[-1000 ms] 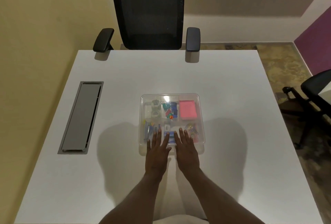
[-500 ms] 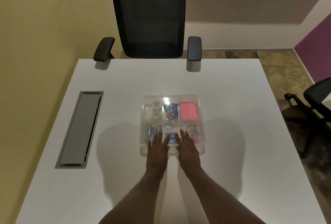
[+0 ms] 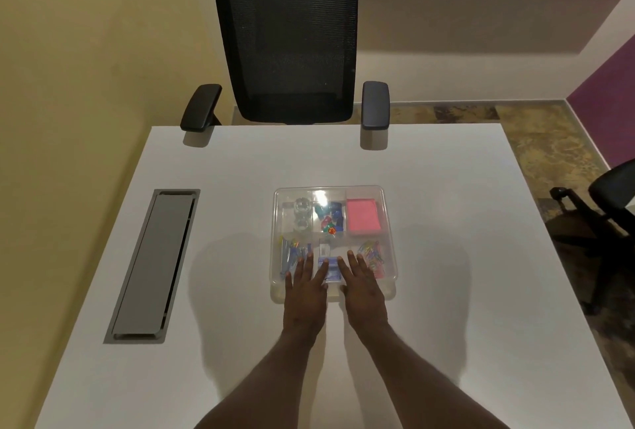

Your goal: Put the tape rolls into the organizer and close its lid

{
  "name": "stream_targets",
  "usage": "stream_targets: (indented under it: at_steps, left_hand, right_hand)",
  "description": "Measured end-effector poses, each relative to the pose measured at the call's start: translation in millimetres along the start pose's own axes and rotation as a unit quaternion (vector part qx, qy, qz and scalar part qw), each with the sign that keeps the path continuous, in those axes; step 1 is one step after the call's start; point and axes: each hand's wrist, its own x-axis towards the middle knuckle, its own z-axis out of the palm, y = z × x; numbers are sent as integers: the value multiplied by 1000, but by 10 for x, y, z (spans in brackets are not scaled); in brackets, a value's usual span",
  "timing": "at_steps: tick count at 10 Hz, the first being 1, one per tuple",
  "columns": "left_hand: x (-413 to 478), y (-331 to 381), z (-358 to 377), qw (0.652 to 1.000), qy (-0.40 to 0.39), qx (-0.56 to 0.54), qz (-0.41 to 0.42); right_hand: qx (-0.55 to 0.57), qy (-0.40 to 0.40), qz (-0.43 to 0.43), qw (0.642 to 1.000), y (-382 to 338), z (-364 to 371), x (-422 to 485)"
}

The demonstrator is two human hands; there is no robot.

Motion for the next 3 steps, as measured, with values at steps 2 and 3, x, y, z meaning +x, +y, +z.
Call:
stream_targets:
  at_steps: [2, 3]
  left_hand:
    - [-31, -17, -115, 998, 43, -38, 10]
    - [-40, -82, -130, 997, 70, -7, 27]
  right_hand:
    - [-28, 94, -54, 994, -93, -219, -18]
    - [-75, 168, -82, 980, -62, -285, -54]
